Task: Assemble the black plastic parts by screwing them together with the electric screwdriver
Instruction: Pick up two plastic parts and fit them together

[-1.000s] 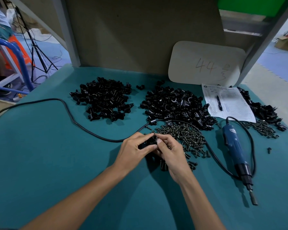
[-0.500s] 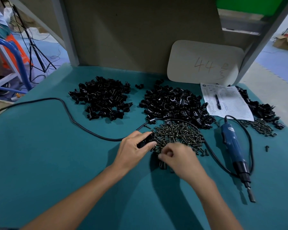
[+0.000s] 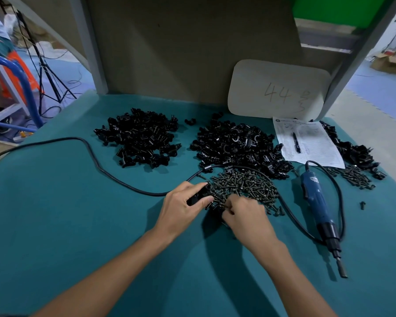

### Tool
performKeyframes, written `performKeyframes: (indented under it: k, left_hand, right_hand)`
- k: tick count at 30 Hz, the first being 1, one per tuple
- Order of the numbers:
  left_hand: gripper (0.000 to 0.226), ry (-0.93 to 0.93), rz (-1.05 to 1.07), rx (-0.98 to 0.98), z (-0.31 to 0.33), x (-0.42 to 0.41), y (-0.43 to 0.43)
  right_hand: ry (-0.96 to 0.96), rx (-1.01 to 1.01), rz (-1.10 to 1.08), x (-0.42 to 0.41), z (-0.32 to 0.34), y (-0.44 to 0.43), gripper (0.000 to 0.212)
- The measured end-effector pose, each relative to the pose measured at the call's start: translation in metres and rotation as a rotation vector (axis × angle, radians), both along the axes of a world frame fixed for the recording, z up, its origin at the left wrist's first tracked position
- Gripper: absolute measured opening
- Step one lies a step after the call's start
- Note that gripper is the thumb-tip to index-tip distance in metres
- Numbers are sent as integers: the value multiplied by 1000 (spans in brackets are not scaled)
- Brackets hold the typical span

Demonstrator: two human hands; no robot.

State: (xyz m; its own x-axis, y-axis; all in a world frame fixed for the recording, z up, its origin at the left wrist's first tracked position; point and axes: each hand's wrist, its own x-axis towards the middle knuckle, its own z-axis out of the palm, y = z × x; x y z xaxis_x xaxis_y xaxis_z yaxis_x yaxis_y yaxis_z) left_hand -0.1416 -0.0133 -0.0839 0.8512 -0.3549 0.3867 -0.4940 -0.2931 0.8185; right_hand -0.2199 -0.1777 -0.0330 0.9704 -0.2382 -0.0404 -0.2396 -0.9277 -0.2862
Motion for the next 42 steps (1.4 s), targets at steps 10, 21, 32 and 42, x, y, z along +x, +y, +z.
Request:
performKeyframes:
  k: [10, 21, 32, 42]
  left_hand:
    - [46, -28, -16, 34, 2, 0, 1]
    - [43, -59, -20, 45, 2, -1, 0]
    - [46, -62, -11, 44, 0, -1, 0]
    - [52, -90, -42, 66, 1, -2, 1]
  right_hand:
    - [-385, 1058, -200, 7, -5, -3, 11]
    - [-333, 1141, -144, 12, -18, -1, 17]
    - [-108, 707, 69, 25, -7, -19, 18]
    - [-82, 700, 136, 28, -15, -19, 31]
